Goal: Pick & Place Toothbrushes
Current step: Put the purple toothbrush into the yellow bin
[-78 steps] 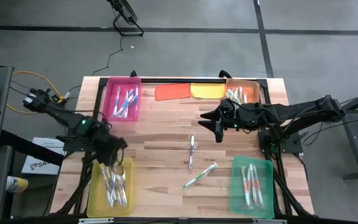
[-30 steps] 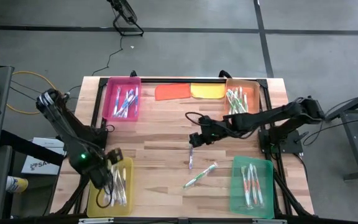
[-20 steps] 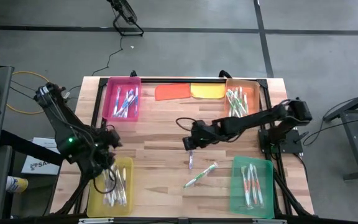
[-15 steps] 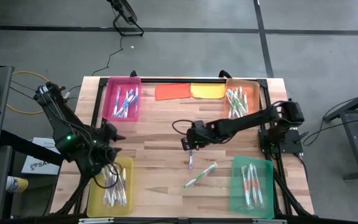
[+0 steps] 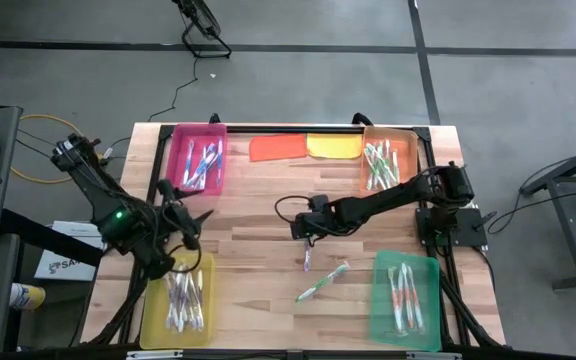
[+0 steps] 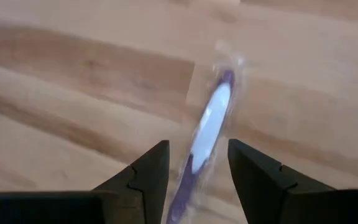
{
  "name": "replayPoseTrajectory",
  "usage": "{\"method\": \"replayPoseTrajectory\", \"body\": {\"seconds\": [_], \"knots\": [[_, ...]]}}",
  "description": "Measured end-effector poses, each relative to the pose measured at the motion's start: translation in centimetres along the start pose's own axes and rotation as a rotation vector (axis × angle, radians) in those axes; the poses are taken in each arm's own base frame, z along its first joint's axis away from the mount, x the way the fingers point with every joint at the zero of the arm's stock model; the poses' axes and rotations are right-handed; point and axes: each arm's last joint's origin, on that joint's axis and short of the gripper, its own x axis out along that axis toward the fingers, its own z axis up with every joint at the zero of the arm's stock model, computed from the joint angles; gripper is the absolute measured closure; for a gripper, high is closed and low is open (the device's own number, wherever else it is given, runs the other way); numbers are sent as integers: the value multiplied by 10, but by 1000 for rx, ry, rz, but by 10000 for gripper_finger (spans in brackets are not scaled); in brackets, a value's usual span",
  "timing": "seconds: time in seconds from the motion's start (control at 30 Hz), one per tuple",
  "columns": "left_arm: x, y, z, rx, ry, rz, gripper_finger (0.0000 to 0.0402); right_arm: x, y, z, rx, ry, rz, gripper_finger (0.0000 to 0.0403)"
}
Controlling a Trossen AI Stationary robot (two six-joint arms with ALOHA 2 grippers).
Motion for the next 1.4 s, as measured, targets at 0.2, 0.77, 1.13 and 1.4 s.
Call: {"method": "replayPoseTrajectory", "body": {"seconds": [0.2,0.77,1.13,1.4], "knots": [[18,2,3,-31,61,87,144,1,-1,6,20,-76,-16,245],[36,9,4,-63,161,148,144,27,-9,1,-9,-57,-108,281],[38,4,6,-111,182,97,144,22,-6,5,-91,35,-69,388],[43,-6,19,-191,135,13,144,-52,20,15,-288,-128,278,390]]}}
